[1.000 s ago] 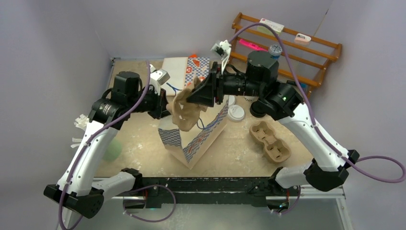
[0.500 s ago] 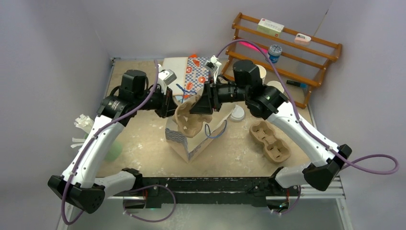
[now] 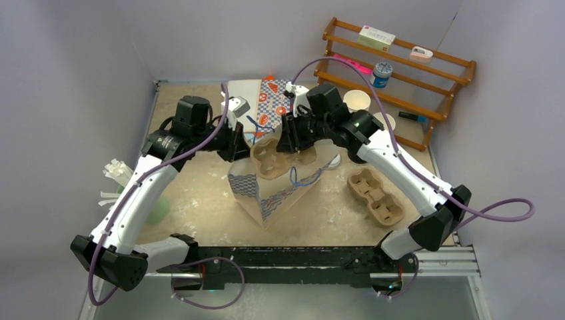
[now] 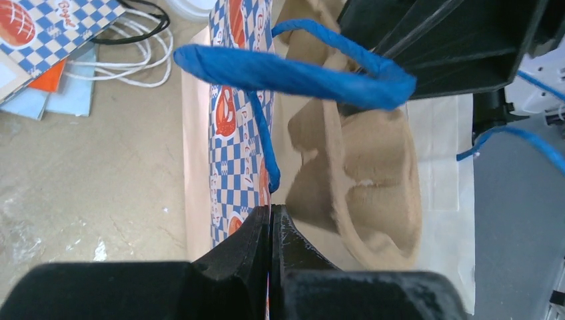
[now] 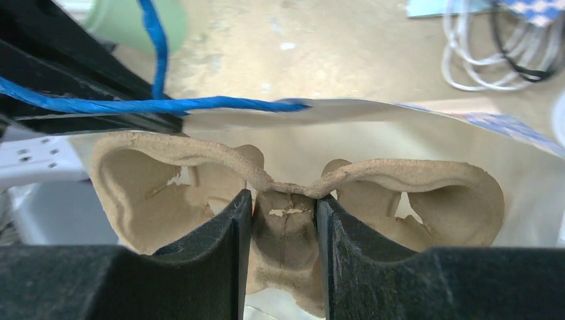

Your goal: Pack the takeout coffee

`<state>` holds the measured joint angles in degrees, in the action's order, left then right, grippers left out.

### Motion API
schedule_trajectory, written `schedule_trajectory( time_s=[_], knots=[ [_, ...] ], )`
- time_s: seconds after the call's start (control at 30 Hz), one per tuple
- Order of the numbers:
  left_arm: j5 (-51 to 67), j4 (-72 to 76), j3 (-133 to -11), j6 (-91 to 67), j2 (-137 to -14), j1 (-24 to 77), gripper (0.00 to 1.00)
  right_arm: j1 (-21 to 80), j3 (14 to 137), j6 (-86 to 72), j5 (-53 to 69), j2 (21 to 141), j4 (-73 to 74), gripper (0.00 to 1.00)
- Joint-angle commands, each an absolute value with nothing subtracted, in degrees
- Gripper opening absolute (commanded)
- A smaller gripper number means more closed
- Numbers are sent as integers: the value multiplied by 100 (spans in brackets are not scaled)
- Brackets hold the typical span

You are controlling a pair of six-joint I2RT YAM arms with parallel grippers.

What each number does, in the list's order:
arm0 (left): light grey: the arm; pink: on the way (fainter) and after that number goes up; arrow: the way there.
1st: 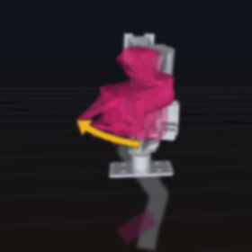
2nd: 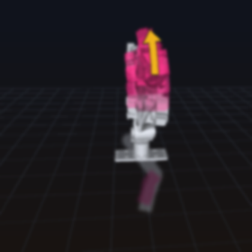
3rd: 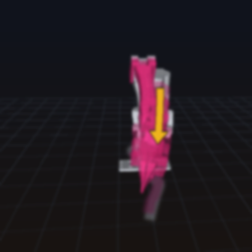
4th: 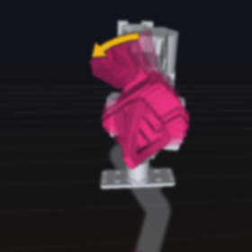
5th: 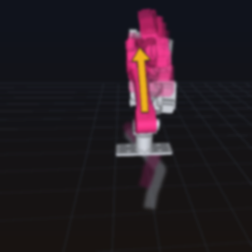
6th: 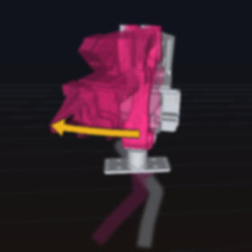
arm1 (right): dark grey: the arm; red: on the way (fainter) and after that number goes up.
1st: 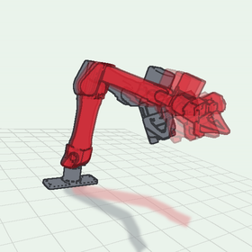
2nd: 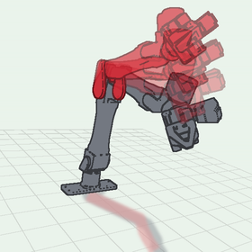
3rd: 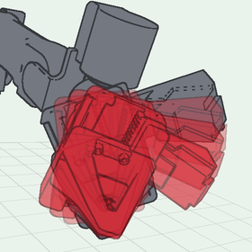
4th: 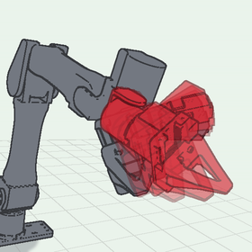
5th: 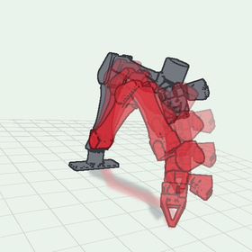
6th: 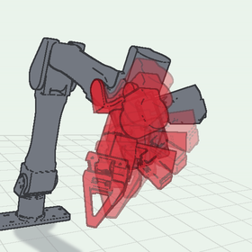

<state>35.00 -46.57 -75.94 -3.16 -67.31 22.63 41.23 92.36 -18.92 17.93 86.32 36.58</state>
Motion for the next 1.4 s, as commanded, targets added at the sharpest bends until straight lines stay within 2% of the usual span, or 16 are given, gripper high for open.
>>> schedule_trajectory(
  time_s=[0.0, 0.13, 0.27, 0.4, 0.87, 1.37],
  knots=[
    [3069, -4796, -7805, -145, -6798, 2310, 3, 4108, 9654, -1461, 660, 8571, 4174, 22],
    [2568, -5005, -7930, -122, -6855, 2337, 8, 4208, 9732, -1301, 313, 8562, 4311, 22],
    [2380, -4903, -7950, -173, -6800, 2338, 9, 4775, 9878, -1172, -714, 8812, 4612, 22],
    [2358, -4676, -7904, -290, -6760, 2338, 8, 5050, 9687, -1187, -1149, 8889, 4495, 20],
    [1964, -4037, -7616, -767, -6674, 2337, 7, 5377, 8201, -1055, -1242, 8371, 3410, 20],
    [1387, -3872, -7520, -1090, -6864, 2329, 7, 5520, 7771, -909, -1163, 8464, 3238, 19]
  ],
)
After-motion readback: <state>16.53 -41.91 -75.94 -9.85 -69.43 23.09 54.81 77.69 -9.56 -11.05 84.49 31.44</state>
